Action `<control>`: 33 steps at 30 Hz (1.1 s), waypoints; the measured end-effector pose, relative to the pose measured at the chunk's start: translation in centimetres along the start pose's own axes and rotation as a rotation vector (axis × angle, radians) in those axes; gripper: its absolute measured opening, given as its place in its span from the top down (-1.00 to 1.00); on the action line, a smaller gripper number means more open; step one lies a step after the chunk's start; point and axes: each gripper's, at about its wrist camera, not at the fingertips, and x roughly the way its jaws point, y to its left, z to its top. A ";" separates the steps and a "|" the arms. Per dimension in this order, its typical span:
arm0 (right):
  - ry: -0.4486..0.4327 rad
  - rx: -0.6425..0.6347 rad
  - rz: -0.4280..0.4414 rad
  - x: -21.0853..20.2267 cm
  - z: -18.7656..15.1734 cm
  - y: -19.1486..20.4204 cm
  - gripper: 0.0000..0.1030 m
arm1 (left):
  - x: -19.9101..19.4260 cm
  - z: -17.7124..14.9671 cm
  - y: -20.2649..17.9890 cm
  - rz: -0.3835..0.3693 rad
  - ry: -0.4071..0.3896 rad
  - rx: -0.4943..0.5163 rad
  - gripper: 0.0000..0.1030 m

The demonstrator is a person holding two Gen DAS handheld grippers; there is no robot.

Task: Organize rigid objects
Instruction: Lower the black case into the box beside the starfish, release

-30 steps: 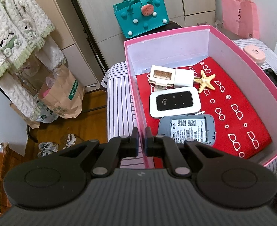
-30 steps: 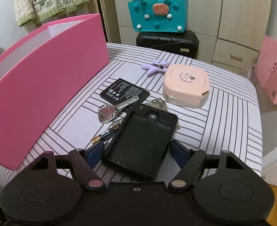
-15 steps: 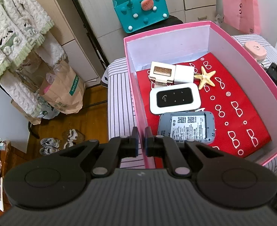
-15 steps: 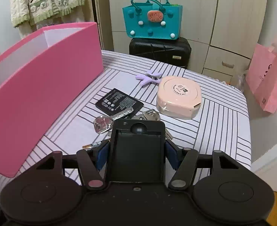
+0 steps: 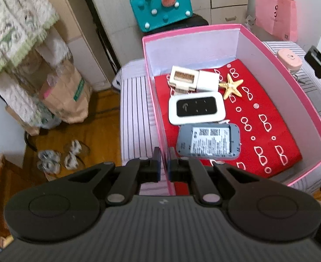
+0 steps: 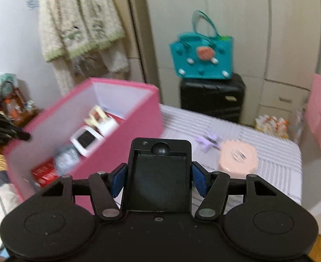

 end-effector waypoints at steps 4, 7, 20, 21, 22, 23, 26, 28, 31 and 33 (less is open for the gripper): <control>-0.027 -0.037 0.077 -0.7 1.8 2.2 -0.31 | 0.0 -0.3 0.4 -0.032 0.025 -0.025 0.87; -0.029 -0.085 0.122 -0.5 2.7 4.2 -0.31 | 0.1 -0.4 0.6 -0.053 0.030 -0.041 0.87; 0.098 -0.298 0.162 7.0 4.9 11.0 -0.31 | 0.0 -1.4 0.5 -0.034 -0.037 -0.039 0.92; 0.119 -0.319 0.145 8.0 4.9 11.3 -0.31 | -0.1 -1.4 0.6 -0.037 -0.038 -0.043 0.92; 0.135 -0.338 0.136 8.7 4.8 11.5 -0.31 | -0.1 -1.5 0.6 -0.039 -0.041 -0.045 0.92; 0.159 -0.366 0.131 9.5 4.8 11.7 -0.31 | -0.1 -1.5 0.6 -0.040 -0.044 -0.045 0.92; 0.230 -0.423 0.117 11.3 4.4 12.2 -0.31 | -0.1 -1.7 0.5 -0.035 -0.056 -0.046 0.92; 0.253 -0.466 0.098 11.8 4.0 12.5 -0.31 | -0.2 -1.8 0.3 -0.028 -0.065 -0.040 0.92; 0.271 -0.494 0.060 12.2 3.6 12.5 -0.31 | -0.2 -2.0 0.3 -0.029 -0.072 -0.038 0.91; 0.249 -0.470 0.060 11.8 3.5 12.2 -0.35 | -0.2 -1.9 0.6 -0.038 -0.072 -0.046 0.91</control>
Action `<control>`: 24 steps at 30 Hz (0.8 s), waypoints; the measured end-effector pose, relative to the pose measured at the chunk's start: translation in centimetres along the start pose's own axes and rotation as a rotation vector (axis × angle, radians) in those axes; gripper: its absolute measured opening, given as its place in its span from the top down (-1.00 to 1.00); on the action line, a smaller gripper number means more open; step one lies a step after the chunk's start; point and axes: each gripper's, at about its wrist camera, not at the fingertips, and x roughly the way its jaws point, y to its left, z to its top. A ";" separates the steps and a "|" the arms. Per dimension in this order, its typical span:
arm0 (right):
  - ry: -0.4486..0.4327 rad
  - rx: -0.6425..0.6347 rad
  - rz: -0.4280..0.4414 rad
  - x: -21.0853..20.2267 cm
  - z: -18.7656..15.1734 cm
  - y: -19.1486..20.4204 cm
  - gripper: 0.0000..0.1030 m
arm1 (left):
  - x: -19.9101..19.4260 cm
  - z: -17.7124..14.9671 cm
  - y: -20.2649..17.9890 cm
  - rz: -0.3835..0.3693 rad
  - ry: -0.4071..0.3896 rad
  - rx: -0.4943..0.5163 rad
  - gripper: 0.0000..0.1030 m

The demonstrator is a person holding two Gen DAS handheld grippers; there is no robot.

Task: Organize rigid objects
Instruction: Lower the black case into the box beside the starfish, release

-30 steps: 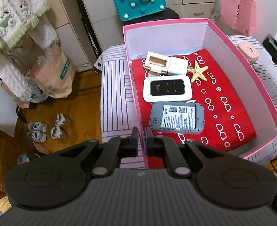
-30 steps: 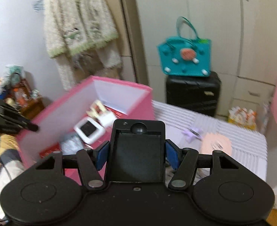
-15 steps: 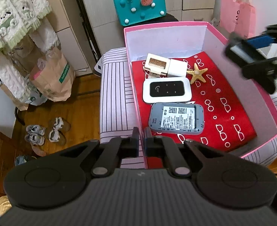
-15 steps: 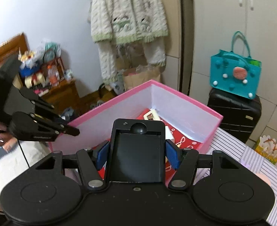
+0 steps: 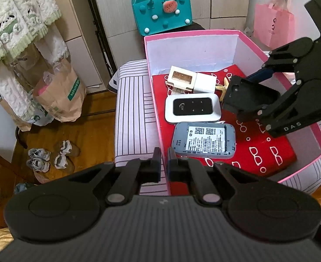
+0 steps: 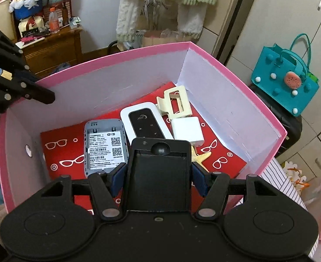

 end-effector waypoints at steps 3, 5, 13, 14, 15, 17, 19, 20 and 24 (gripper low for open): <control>-0.060 0.036 0.004 -1.4 -0.3 -0.5 -0.40 | -0.1 -0.1 0.2 -0.009 -0.004 -0.008 0.90; -0.103 0.073 0.001 -2.9 -0.6 -1.1 -0.40 | -0.1 -0.2 0.2 -0.008 -0.007 -0.011 0.90; -0.250 0.231 0.007 -9.5 -5.8 -4.5 -0.40 | 0.0 -0.3 0.4 -0.014 -0.021 -0.040 0.90; -0.252 0.245 0.002 -9.8 -6.5 -4.8 -0.40 | 0.0 -0.3 0.4 -0.013 -0.022 -0.042 0.90; -0.247 0.265 -0.006 -10.3 -7.4 -5.3 -0.40 | 0.0 -0.4 0.4 -0.011 -0.024 -0.042 0.91; -0.235 0.301 -0.028 -11.0 -9.4 -6.0 -0.40 | 0.0 -0.3 0.4 -0.008 -0.026 -0.042 0.91; -0.218 0.321 -0.053 -11.5 -11.3 -6.7 -0.39 | 0.0 -0.3 0.3 -0.002 -0.027 -0.042 0.91; -0.209 0.334 -0.065 -11.6 -12.2 -7.0 -0.39 | 0.0 -0.3 0.2 0.001 -0.027 -0.043 0.91; -0.176 0.489 -0.126 -12.1 -16.6 -8.7 -0.28 | 0.0 -0.4 0.1 0.009 -0.032 -0.055 0.91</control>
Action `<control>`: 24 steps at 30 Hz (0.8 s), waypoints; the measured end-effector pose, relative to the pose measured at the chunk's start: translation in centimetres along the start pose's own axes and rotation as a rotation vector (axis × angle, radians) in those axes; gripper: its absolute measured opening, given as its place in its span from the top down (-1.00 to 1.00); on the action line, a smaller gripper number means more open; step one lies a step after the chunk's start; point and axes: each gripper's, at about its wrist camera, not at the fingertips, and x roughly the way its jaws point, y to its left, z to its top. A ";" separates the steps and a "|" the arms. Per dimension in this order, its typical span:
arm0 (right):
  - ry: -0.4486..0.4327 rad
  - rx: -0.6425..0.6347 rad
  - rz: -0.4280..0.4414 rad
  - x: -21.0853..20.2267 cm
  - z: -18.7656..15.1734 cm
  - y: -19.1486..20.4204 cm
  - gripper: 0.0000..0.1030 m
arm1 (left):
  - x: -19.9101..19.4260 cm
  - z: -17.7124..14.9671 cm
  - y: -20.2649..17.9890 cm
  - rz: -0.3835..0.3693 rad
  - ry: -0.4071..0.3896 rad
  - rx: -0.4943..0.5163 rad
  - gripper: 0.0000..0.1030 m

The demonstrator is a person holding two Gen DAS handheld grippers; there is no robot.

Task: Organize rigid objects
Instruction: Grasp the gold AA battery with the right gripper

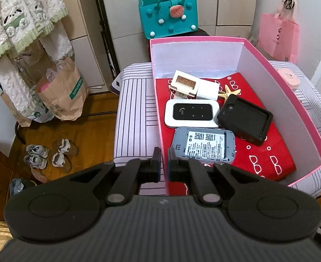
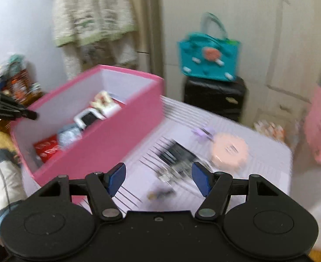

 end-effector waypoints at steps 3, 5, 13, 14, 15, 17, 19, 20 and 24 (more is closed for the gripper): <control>0.010 0.091 -0.046 -0.4 -2.1 -1.8 -0.27 | 0.0 0.0 -0.1 0.007 0.000 0.002 0.91; 0.011 0.118 -0.059 -0.6 -3.1 -2.4 -0.26 | 0.1 0.0 -0.3 0.018 -0.001 0.005 0.91; 0.019 0.151 -0.155 0.2 -7.1 -3.9 -0.22 | 0.7 -0.1 -0.6 0.039 -0.001 -0.011 0.91; 0.023 0.166 -0.171 0.5 -7.6 -4.1 -0.21 | 0.7 -0.2 -0.5 0.038 0.001 -0.015 0.91; 0.025 0.180 -0.173 0.7 -8.0 -4.3 -0.17 | 0.9 -0.2 -0.5 0.037 0.005 -0.019 0.91; 0.025 0.198 -0.167 1.2 -8.6 -4.6 -0.05 | 1.1 -0.1 -0.5 0.037 0.010 -0.023 0.91; 0.032 0.201 -0.162 1.7 -9.1 -4.6 0.11 | 1.1 -0.1 -0.5 0.041 0.011 -0.021 0.91; 0.037 0.199 -0.160 2.0 -9.1 -4.6 0.23 | 1.2 -0.1 -0.5 0.043 0.012 -0.020 0.91; 0.007 0.207 -0.187 2.6 -9.1 -5.3 0.68 | 1.1 -0.2 -0.6 0.043 0.013 -0.016 0.91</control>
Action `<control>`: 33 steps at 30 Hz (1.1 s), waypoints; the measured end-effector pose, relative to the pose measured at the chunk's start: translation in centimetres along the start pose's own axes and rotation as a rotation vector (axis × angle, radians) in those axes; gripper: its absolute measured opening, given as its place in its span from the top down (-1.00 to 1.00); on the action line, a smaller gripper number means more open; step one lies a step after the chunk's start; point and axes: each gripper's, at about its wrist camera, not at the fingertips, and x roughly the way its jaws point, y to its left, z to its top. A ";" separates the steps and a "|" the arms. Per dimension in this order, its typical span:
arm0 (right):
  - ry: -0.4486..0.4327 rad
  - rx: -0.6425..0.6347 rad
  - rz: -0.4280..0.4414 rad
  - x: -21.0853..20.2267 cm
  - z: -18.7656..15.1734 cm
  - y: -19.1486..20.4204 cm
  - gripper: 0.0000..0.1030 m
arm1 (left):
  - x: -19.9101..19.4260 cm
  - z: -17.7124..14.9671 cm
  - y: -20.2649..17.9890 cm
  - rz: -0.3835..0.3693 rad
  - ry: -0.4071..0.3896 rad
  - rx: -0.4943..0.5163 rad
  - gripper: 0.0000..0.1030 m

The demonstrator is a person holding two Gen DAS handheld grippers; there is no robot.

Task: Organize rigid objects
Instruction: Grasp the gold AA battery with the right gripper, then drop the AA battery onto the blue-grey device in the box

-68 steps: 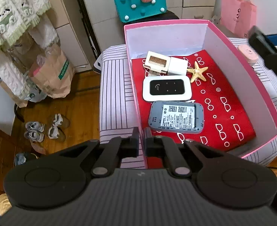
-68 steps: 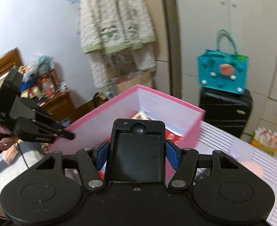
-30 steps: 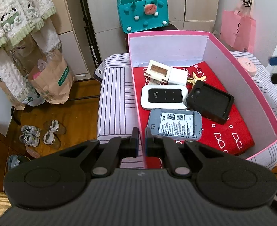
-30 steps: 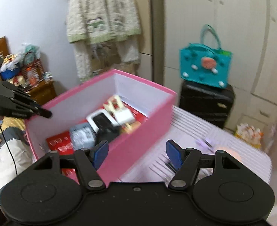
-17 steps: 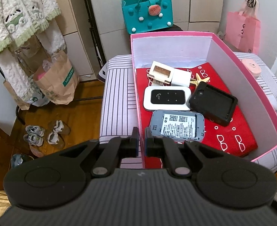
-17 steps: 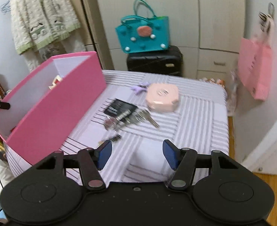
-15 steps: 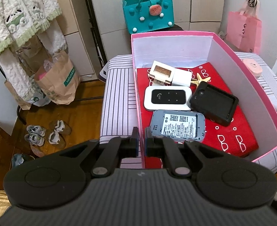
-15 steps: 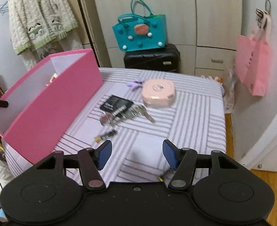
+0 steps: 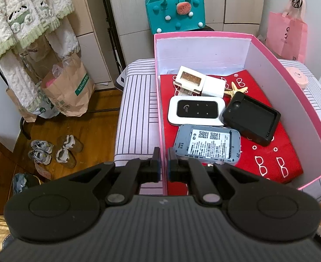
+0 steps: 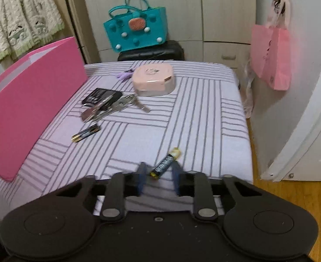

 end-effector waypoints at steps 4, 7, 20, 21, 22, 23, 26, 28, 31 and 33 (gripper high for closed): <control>-0.013 0.001 0.015 0.5 0.4 -0.6 0.77 | -0.1 -0.2 -0.1 0.002 -0.003 0.010 0.91; -0.027 -0.011 0.008 0.9 0.7 -0.4 0.76 | -0.1 -0.3 -0.1 0.005 -0.005 0.014 0.91; -0.122 -0.100 0.147 -0.2 3.9 3.9 0.77 | -0.4 -0.4 -0.1 -0.002 -0.008 0.025 0.92; -0.137 -0.111 0.182 -0.7 4.5 4.8 0.77 | -0.4 -0.4 -0.1 -0.001 -0.008 0.025 0.92; -0.152 -0.121 0.215 -1.1 5.0 5.6 0.77 | -0.4 -0.4 0.0 -0.002 -0.007 0.025 0.92; -0.168 -0.132 0.255 -1.7 5.5 6.6 0.77 | -0.4 -0.4 -0.1 -0.002 -0.007 0.025 0.92; -0.204 -0.175 0.388 -3.2 7.3 9.7 0.77 | -0.5 -0.4 0.0 0.000 -0.016 0.023 0.93; -0.200 -0.202 0.467 -3.5 8.1 11.7 0.77 | -0.5 -0.5 0.1 -0.005 -0.026 0.014 0.93; -0.141 -0.253 0.578 -3.1 9.5 15.2 0.77 | -0.5 -0.6 0.2 -0.011 -0.035 0.010 0.93; -0.080 -0.287 0.630 -2.3 10.1 17.4 0.77 | -0.5 -0.5 0.2 -0.011 -0.036 0.015 0.93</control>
